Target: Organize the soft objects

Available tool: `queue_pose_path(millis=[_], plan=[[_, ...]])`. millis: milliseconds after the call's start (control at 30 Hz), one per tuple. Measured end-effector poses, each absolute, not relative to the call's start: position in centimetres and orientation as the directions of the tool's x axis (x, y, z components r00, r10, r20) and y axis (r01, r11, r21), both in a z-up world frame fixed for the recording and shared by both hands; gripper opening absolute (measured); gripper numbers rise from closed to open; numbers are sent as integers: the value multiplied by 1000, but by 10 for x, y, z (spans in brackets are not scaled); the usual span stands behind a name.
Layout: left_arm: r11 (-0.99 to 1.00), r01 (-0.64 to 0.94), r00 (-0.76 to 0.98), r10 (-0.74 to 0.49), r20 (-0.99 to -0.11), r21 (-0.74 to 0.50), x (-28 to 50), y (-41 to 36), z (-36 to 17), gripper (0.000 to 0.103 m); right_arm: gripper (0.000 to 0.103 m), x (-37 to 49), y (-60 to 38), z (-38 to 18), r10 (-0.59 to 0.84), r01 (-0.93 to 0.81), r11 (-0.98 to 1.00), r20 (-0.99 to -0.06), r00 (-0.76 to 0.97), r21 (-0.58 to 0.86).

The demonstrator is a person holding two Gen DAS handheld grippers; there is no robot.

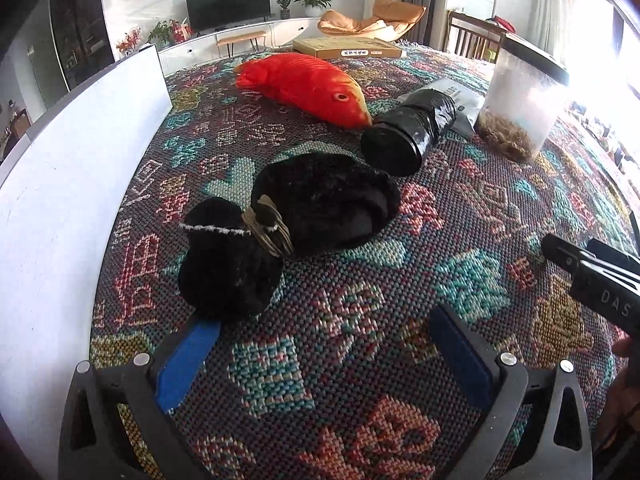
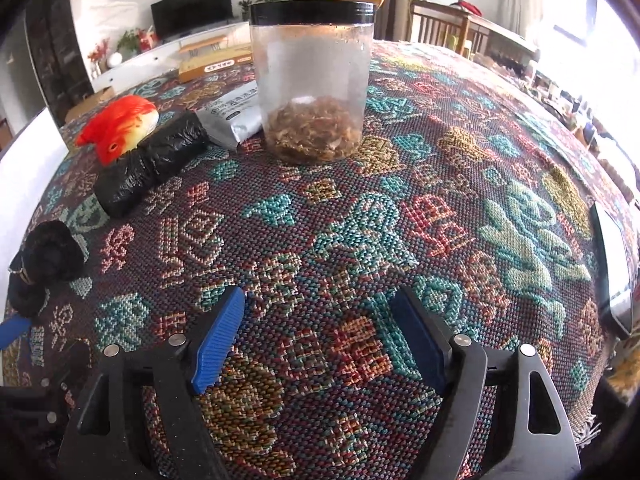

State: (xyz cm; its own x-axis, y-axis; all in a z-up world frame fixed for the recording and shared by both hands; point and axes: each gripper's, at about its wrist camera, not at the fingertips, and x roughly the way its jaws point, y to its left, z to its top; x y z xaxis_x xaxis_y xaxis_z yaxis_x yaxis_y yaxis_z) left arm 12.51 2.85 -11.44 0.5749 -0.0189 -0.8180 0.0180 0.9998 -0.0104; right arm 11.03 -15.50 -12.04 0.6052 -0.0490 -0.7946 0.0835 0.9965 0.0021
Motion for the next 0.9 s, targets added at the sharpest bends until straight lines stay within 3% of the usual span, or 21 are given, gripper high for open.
queue_pose_path(millis=[900], plan=[[1000,8,581,-11,-814,-9,132,30,-117,103,85,106,-147,-122,-59,88,996,-788,613,-6]])
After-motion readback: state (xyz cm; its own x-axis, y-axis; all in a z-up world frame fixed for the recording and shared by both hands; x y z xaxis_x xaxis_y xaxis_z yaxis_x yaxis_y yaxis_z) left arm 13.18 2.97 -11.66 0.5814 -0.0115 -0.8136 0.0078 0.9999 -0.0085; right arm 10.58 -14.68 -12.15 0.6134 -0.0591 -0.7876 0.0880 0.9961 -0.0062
